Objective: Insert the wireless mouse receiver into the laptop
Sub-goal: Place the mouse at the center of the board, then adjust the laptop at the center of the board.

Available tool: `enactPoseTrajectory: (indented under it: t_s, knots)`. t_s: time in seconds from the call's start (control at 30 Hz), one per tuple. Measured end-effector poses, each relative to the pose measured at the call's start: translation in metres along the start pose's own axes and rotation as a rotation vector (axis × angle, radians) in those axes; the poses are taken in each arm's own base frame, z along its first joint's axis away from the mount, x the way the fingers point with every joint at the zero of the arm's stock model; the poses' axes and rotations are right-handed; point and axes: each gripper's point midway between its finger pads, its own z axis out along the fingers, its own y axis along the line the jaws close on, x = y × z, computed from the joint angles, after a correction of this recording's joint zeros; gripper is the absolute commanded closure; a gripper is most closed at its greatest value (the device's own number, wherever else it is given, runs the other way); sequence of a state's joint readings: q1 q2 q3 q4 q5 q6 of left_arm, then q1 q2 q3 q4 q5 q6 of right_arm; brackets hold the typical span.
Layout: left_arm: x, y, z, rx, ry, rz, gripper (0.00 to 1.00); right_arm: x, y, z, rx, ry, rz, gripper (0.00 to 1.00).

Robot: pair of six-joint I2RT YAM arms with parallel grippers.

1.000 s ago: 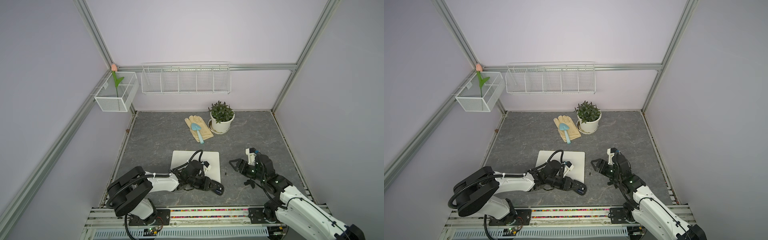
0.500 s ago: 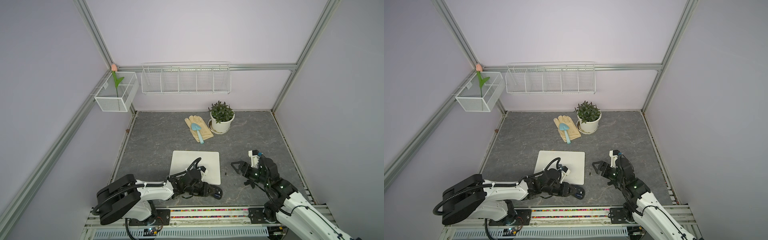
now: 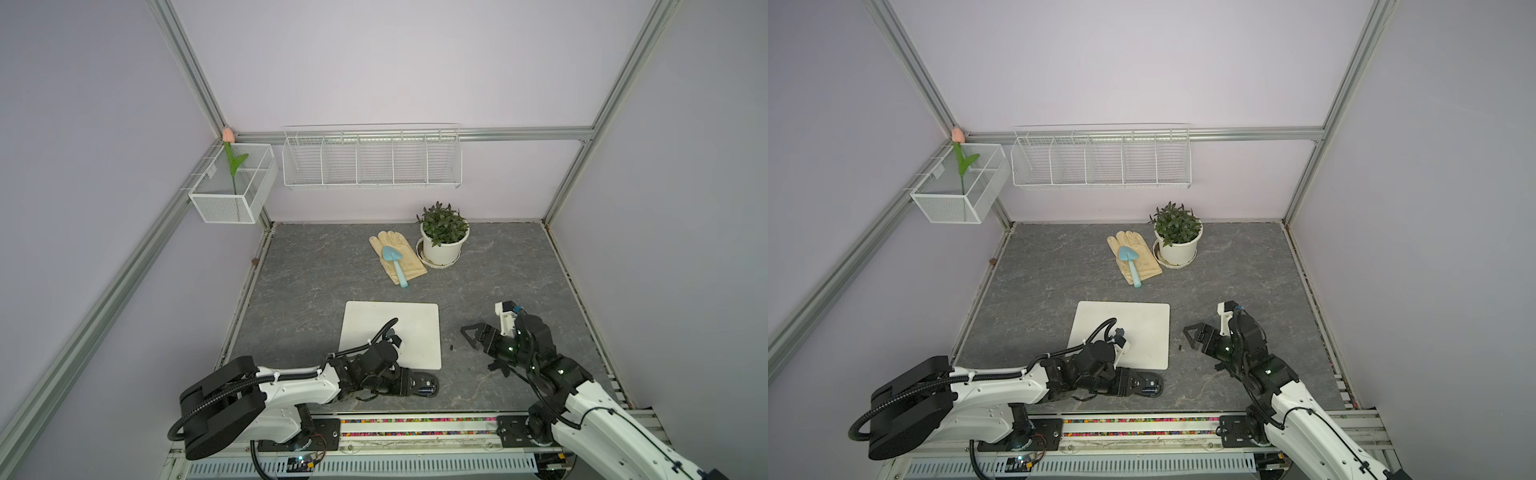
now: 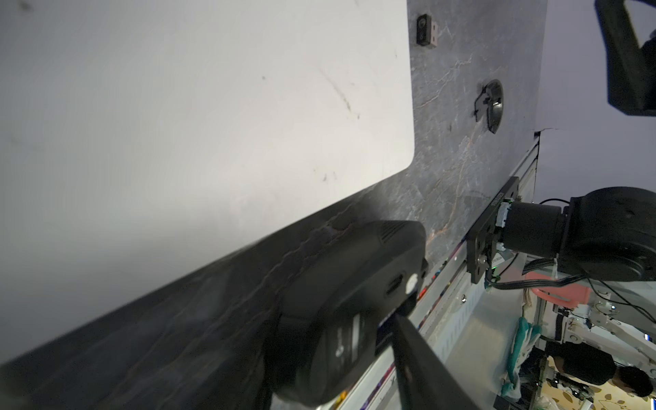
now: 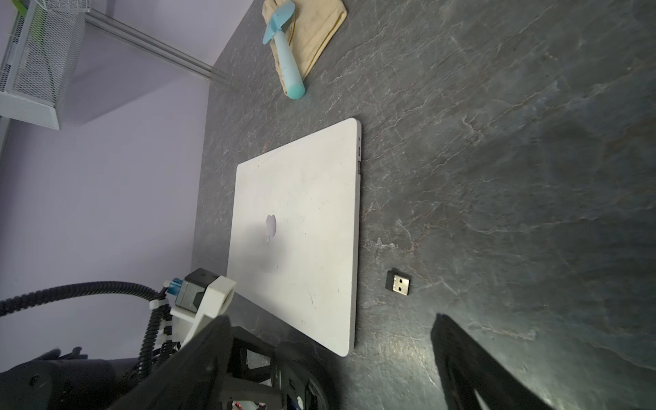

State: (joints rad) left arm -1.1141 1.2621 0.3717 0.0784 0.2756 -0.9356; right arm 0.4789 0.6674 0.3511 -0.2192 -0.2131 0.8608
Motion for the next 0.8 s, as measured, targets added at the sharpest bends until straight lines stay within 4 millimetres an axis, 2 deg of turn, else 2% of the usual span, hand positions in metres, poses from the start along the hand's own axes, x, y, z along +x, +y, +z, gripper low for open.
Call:
enactPoseTrajectory:
  t_s: [0.1, 0.13, 0.17, 0.2, 0.3, 0.53, 0.63, 0.8]
  knots:
    - [-0.002, 0.004, -0.007, -0.025, -0.024, -0.004, 0.27, -0.001, 0.000, 0.002, 0.012, 0.010, -0.013, 0.05]
    - [-0.003, 0.006, -0.010, -0.039, -0.033, -0.009, 0.19, -0.002, 0.001, 0.003, 0.015, 0.013, -0.020, 0.05]
    - [-0.004, 0.009, -0.014, -0.055, -0.045, -0.012, 0.05, -0.003, 0.002, 0.004, 0.019, 0.016, -0.027, 0.04]
    - [-0.006, 0.012, -0.019, -0.075, -0.062, -0.012, 0.00, -0.004, 0.002, 0.006, 0.027, 0.023, -0.037, 0.04]
    - [-0.017, 0.016, -0.037, -0.101, -0.125, -0.033, 0.00, -0.008, 0.003, 0.012, 0.061, 0.051, -0.065, 0.04]
    - [-0.046, 0.045, -0.080, -0.183, -0.301, -0.173, 0.00, -0.017, 0.004, 0.038, 0.137, 0.140, -0.127, 0.05]
    - [-0.048, 0.061, -0.086, -0.232, -0.327, -0.247, 0.00, -0.018, 0.003, 0.051, 0.159, 0.176, -0.145, 0.06]
    - [-0.041, 0.085, -0.081, -0.307, -0.320, -0.365, 0.00, -0.014, 0.008, 0.076, 0.166, 0.247, -0.174, 0.07]
